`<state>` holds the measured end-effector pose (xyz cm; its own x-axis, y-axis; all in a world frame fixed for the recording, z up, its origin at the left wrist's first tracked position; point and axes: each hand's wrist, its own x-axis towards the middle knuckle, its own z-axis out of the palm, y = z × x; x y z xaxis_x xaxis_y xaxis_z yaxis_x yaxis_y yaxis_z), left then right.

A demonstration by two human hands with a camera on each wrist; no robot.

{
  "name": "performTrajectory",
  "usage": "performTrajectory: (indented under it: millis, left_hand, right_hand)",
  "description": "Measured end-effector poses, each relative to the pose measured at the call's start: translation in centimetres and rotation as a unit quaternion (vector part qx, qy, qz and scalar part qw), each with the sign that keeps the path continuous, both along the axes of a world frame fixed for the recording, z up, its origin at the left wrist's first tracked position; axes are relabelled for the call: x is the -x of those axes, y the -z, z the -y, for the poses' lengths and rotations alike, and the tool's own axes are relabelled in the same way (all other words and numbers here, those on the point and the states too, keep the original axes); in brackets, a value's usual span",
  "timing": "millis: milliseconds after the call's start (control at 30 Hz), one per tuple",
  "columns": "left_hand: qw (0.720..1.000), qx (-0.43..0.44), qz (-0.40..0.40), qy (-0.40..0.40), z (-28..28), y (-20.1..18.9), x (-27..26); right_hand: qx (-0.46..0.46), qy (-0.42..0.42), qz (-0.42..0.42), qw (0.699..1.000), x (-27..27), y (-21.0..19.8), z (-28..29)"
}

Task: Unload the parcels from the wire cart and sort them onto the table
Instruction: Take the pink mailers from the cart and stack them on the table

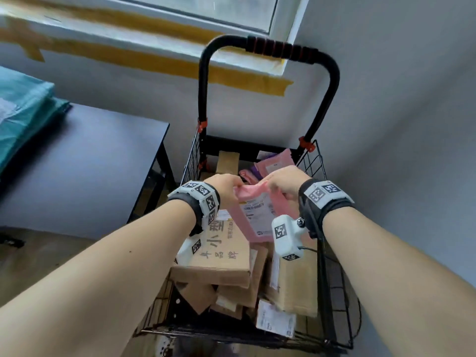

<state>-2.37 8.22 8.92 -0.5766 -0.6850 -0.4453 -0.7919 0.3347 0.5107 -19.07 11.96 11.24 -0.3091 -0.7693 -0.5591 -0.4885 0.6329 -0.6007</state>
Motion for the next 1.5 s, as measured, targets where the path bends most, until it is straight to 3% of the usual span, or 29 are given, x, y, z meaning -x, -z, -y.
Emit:
performTrajectory:
  millis: [167,300,433,533,633,700,800,1033,1333,1500]
  left_hand:
    - [0.994,0.025,-0.089,-0.065,1.2,-3.1,-1.1]
    - [0.980,0.054,-0.145,-0.121,2.3,-5.0,-2.6]
    - [0.958,0.032,-0.215,-0.189,3.0,-6.8,-4.4]
    - [0.925,0.036,-0.272,-0.262,3.1,-8.0,-6.2]
    - [0.863,0.013,-0.345,-0.369,3.2,-8.4,-8.5]
    - [0.849,-0.001,-0.345,-0.400,3.0,-8.5,-10.3]
    - [0.866,0.022,-0.290,-0.407,2.9,-8.5,-13.7]
    - [0.854,0.133,-0.267,-0.425,4.5,-9.1,-24.9]
    - [0.835,0.133,-0.285,-0.451,7.9,-9.6,-45.0]
    - [0.818,0.134,-0.302,-0.471,10.1,-9.4,-53.3]
  right_hand:
    - [0.080,0.055,0.079,0.992,-0.4,-3.5,0.4]
    - [0.167,0.129,0.126,0.969,-1.1,-4.0,0.4]
    - [0.124,0.060,0.151,0.979,-2.0,-4.5,0.1]
    - [0.109,0.028,0.188,0.976,-3.5,-3.8,0.6]
    - [0.141,0.042,0.205,0.968,-5.6,-2.8,2.8]
    - [0.153,0.044,0.228,0.960,-7.7,-2.3,4.6]
    - [0.165,0.037,0.269,0.948,-12.1,-1.8,6.6]
    - [0.181,0.023,0.290,0.939,-24.3,-2.7,9.3]
    - [0.187,0.012,0.279,0.942,-45.1,-4.5,12.9]
    - [0.167,0.008,0.285,0.944,-53.7,-4.9,14.7]
